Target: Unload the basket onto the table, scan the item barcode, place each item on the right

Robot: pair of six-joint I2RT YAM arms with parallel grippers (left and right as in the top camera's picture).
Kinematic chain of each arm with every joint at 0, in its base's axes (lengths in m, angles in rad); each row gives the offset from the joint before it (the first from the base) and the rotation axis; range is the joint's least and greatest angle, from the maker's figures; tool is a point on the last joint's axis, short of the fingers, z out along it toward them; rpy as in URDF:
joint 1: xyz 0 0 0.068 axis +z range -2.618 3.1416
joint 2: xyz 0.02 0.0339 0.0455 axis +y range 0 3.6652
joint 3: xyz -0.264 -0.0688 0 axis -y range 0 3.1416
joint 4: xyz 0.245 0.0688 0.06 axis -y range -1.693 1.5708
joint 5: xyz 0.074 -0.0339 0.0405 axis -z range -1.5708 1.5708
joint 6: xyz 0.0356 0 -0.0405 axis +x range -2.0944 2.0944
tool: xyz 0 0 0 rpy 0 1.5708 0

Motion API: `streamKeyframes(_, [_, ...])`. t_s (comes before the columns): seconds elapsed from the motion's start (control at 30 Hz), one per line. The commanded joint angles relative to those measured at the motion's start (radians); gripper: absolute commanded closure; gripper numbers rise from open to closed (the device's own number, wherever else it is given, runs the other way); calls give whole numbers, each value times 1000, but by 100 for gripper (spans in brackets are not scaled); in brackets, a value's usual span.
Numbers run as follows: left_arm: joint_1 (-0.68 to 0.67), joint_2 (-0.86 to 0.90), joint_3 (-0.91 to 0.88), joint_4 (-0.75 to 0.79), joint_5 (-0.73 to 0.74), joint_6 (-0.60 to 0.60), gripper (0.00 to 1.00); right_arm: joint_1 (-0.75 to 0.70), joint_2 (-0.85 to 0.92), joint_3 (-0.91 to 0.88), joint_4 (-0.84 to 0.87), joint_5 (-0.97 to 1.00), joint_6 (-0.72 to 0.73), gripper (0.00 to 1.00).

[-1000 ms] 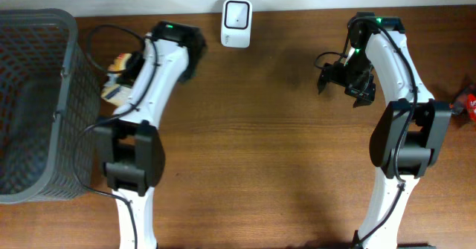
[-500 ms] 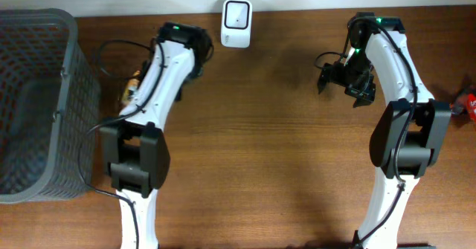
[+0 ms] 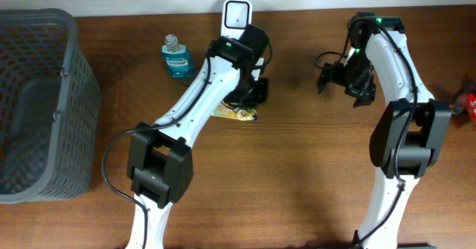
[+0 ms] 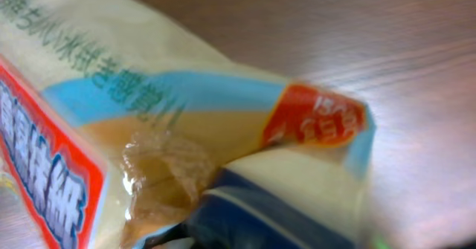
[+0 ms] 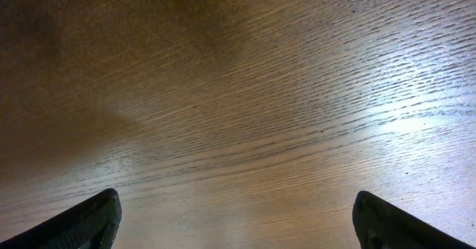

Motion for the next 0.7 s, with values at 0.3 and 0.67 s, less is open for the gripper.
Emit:
streamKeyframes(0.3, [105, -82, 250, -176, -28, 56, 69, 4, -4, 15, -3, -5, 8, 1])
streamKeyframes(0.67, [458, -131, 329, -339, -343, 10, 1, 79, -4, 15, 190, -578, -314, 1])
